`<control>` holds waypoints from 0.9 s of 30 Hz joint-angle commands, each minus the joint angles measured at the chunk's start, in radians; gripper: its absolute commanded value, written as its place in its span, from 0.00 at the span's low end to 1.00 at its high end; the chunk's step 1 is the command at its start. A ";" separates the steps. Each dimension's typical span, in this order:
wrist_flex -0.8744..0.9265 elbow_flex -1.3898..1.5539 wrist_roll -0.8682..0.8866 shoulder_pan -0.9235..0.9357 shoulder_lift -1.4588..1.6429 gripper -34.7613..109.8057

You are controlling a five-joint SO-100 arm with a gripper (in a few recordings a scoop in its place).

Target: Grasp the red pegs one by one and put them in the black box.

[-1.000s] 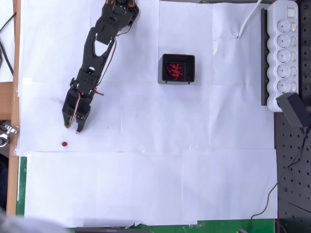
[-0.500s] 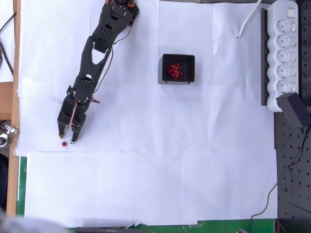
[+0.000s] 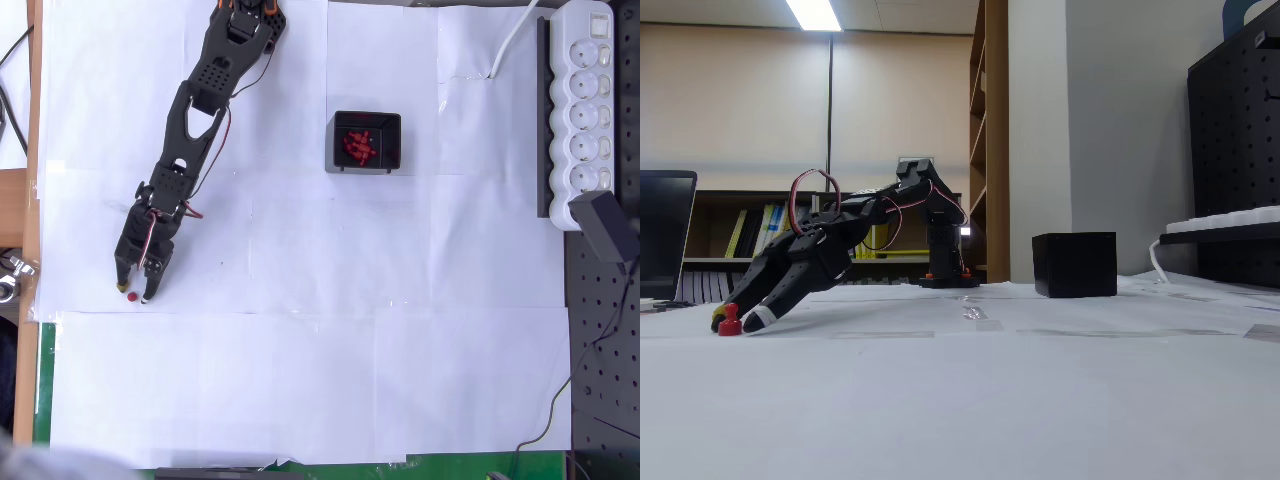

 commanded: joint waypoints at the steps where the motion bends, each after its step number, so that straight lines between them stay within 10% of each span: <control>1: 0.021 0.028 -0.002 0.017 0.037 0.34; 27: 0.038 0.064 0.011 0.020 0.074 0.24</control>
